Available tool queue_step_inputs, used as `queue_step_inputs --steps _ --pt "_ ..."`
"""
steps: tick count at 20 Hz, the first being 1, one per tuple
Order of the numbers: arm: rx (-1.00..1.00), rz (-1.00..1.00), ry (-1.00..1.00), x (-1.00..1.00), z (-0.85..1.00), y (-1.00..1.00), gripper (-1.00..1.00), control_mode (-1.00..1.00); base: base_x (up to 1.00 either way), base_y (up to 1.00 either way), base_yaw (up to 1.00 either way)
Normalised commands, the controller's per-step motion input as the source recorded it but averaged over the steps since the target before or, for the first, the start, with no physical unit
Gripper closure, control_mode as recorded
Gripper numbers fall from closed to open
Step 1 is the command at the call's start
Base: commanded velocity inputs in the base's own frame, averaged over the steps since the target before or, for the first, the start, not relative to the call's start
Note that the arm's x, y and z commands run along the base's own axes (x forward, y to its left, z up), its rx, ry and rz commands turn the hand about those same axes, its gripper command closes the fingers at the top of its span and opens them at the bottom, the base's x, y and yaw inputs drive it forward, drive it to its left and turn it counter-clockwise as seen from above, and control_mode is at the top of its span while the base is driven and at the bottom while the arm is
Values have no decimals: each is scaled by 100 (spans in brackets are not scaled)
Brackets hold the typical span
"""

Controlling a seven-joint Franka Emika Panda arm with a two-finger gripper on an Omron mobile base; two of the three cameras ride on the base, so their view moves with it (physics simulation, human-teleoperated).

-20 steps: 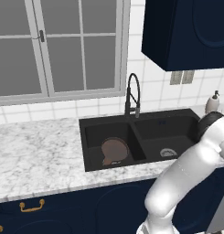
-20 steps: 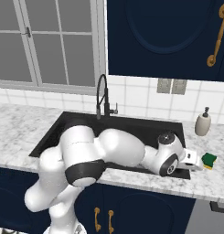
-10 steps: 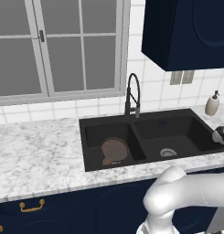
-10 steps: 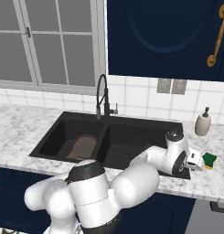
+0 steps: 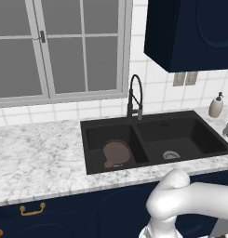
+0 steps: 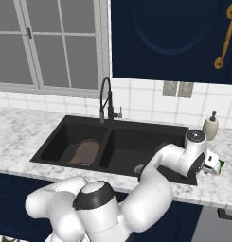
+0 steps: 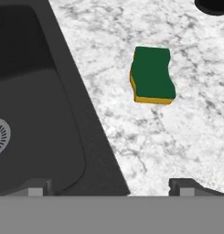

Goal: Pick the pan and sponge and place them into the sink. Then turn on the water.

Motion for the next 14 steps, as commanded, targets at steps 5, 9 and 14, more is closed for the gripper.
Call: queue_step_inputs --steps 5,9,14 --pt "-4 -5 -7 21 0 -11 -100 -100 0 0 0" --pt "-2 -1 -9 22 -2 -36 -100 -100 0 0 0" --pt "0 0 -3 21 -3 -45 -100 -100 0 0 0"
